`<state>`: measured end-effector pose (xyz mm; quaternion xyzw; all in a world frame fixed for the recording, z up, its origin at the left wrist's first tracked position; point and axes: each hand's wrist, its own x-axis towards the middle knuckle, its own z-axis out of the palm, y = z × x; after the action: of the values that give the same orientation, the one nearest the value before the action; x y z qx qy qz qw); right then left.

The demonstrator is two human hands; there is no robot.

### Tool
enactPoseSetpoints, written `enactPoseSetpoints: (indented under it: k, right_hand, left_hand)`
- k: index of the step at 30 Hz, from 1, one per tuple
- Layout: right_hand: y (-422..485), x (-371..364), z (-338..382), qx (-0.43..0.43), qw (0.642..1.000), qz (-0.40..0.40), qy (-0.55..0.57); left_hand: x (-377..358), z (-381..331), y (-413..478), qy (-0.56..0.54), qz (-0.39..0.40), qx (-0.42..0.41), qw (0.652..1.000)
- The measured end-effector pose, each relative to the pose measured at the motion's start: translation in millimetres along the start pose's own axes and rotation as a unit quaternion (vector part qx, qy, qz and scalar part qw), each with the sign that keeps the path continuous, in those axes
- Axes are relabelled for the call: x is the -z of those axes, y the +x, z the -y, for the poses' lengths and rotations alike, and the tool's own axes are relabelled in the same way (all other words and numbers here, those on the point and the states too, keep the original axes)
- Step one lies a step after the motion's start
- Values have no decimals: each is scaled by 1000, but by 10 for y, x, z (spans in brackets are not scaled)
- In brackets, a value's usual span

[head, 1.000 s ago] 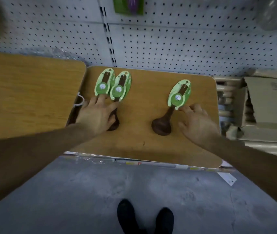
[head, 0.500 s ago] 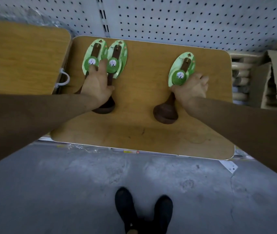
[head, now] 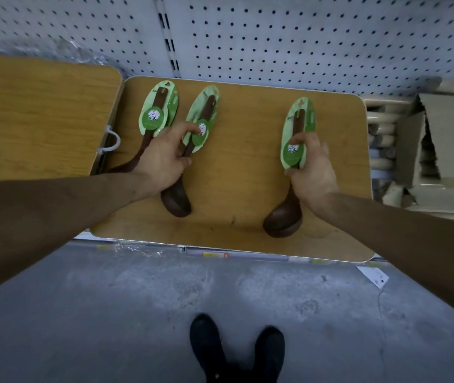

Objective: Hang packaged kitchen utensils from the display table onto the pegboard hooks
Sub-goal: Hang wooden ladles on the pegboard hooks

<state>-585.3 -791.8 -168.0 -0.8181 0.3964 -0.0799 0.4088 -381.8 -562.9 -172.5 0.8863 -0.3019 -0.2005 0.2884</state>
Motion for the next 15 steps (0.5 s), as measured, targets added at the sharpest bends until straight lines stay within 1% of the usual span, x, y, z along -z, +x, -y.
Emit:
enactPoseSetpoints:
  k: [3,5,8,11,15]
  right_hand:
    - [-167,115,-38,-14,999,12,35]
    - [-303,205,-37,-16,999,15,41]
    - [-518,345,-51,-18,996,30,88]
    - [-713,488,-63,-15,990,73,119]
    - [-1065,764,25,14,987,129,92]
  left_hand:
    - [2,-68,-39,2,10,-8,1000]
    - [0,-102,-93,-4,37,-16,999]
    - [-11,-164,-210,-22,85,-36,995]
    - [-12,-242,-368,-38,83,-54,994]
    - [127,-516,-747,-116,77,-39,989]
